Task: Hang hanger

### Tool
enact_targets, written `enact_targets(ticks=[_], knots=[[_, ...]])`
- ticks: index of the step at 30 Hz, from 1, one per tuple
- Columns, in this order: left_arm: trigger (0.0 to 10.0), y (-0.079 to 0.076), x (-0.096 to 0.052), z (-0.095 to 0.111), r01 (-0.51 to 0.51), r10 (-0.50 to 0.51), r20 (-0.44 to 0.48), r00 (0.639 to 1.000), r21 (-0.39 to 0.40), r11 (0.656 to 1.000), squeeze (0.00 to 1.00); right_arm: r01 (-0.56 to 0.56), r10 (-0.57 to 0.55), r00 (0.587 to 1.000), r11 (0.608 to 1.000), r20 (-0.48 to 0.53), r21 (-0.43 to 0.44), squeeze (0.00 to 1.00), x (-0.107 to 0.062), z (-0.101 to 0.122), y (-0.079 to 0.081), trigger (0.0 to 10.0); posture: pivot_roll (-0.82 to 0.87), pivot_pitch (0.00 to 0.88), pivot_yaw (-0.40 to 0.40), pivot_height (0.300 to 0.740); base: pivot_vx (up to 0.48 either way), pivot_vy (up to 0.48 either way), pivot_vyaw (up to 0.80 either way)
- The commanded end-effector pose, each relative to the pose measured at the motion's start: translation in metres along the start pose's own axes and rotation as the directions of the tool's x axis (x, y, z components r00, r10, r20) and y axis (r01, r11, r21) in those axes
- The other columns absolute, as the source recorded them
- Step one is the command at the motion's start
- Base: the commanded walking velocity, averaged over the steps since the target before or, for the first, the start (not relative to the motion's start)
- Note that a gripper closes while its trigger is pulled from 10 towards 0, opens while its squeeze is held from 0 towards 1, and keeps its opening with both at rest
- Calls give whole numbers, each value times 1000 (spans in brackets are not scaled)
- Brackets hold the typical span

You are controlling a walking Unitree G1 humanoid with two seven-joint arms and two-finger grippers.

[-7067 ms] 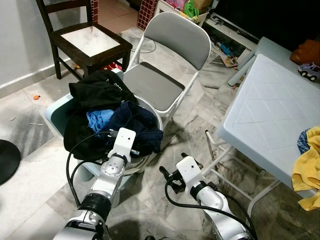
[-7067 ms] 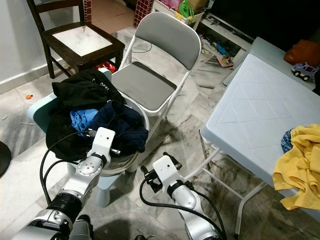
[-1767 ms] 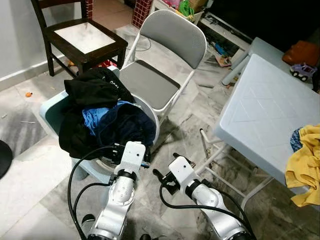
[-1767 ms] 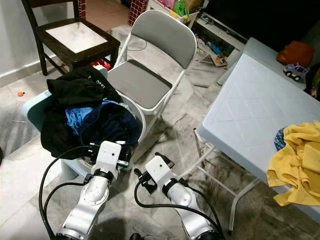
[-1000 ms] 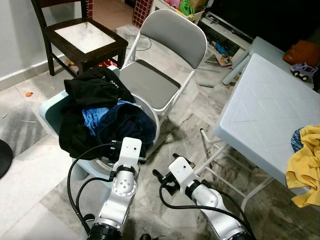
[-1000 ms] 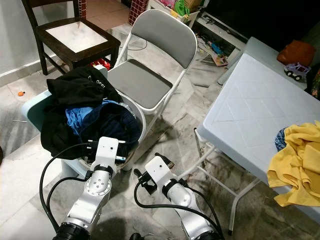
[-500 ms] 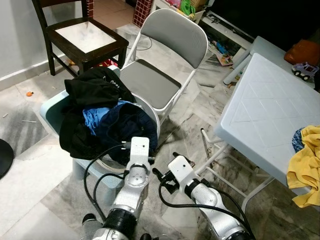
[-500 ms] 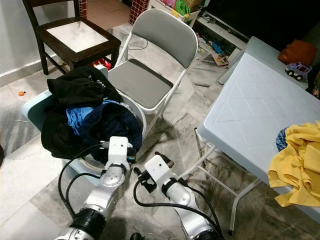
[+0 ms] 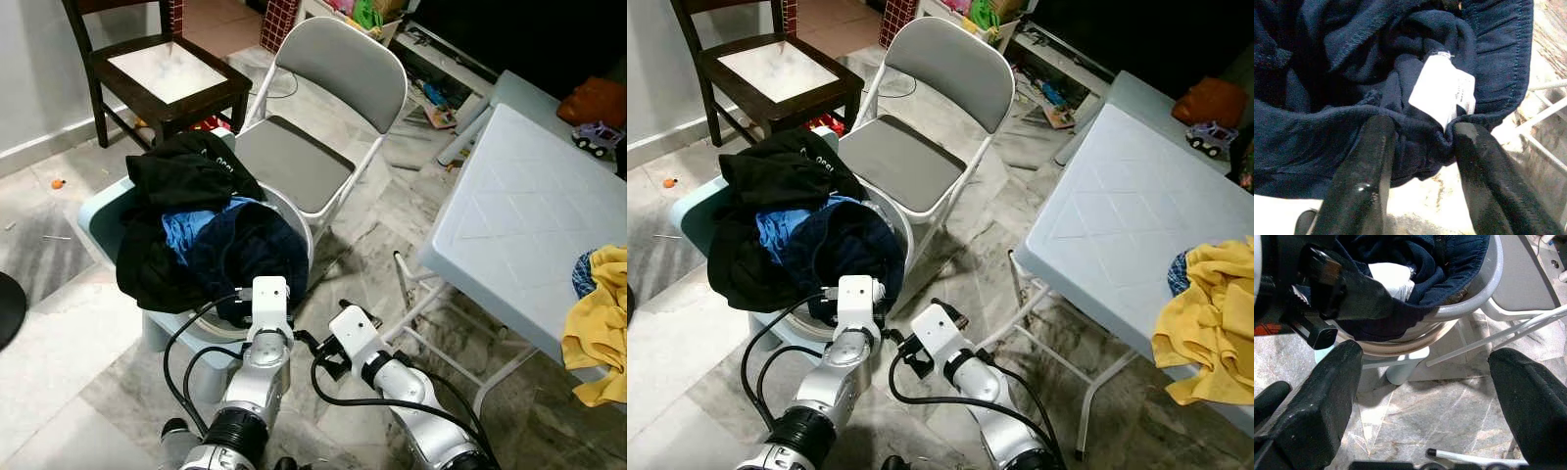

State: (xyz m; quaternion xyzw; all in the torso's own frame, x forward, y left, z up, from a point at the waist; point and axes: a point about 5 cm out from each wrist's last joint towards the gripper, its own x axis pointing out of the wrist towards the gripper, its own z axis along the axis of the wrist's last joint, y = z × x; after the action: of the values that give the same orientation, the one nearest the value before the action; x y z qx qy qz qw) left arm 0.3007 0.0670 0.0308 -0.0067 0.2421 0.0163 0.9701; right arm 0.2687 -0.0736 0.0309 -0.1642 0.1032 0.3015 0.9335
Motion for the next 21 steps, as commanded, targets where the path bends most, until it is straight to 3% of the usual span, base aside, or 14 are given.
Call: enact_targets(ticks=[1,13,21], knots=[[0,-2,-2,-15,7,-7,-59,998,10,1000,0,14,-13,999,1000,-34,5,0,-4,-9,-5,10000,173,187,-313,740,0,0,0],[0,9,2,-12,-13,14,-41,999,30,999,0,20,-20,999,1000,-32,1,0,-2,-8,-9,10000,186,166,-306,740,0,0,0],[0,23,7,0,-12,9,29,1000,94,996,0,40,-40,999,999,-33,4,0,-1,-9,-13,10000,197,153,-285,740,0,0,0]])
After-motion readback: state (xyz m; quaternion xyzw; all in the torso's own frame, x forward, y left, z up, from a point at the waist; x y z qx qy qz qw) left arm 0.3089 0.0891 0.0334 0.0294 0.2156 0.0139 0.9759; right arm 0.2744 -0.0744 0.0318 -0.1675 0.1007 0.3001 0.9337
